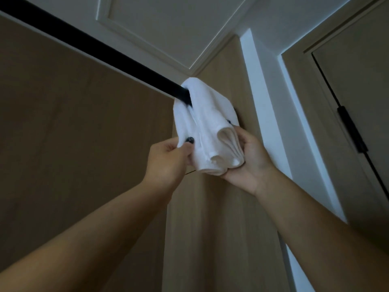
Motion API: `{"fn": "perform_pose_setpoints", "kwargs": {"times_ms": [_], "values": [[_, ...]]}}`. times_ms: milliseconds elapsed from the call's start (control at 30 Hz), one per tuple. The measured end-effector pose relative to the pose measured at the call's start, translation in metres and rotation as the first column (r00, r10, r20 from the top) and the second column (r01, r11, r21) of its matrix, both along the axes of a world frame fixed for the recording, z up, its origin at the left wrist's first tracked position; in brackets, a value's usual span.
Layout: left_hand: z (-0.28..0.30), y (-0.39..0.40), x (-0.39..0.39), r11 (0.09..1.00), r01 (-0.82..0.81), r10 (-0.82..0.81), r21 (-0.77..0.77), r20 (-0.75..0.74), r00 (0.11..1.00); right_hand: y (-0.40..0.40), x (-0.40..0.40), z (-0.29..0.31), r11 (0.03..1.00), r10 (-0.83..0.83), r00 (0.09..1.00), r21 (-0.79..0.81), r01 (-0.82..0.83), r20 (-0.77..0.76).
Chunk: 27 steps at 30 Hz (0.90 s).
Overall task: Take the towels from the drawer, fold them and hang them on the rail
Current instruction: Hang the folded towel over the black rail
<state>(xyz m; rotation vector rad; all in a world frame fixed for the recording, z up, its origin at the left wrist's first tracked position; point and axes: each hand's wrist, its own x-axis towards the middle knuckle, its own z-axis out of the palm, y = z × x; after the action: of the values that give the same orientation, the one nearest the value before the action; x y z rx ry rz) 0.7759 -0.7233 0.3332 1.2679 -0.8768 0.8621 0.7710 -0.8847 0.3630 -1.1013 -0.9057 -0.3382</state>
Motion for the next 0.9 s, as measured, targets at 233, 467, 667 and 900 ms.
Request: {"fn": "perform_pose_setpoints", "kwargs": {"times_ms": [233, 467, 667, 900], "values": [[-0.016, 0.007, -0.016, 0.942, -0.334, 0.329, -0.006, 0.199, 0.923, 0.004, 0.01, 0.002, 0.994, -0.105, 0.994, -0.024, 0.106, 0.044], [0.028, 0.009, -0.049, 0.915, -0.308, 0.321, 0.259, -0.008, 0.947, 0.013, 0.007, -0.009, 0.948, -0.317, 0.939, 0.013, 0.318, 0.129], [0.039, -0.011, -0.041, 0.923, -0.319, 0.362, 0.213, -0.204, 0.91, 0.015, 0.006, -0.012, 0.881, -0.471, 0.878, 0.113, 0.46, 0.091], [0.028, -0.005, -0.037, 0.972, -0.178, 0.22, 0.155, -0.319, 0.922, 0.012, 0.007, -0.023, 0.962, -0.262, 0.963, 0.058, 0.265, -0.068]]}}
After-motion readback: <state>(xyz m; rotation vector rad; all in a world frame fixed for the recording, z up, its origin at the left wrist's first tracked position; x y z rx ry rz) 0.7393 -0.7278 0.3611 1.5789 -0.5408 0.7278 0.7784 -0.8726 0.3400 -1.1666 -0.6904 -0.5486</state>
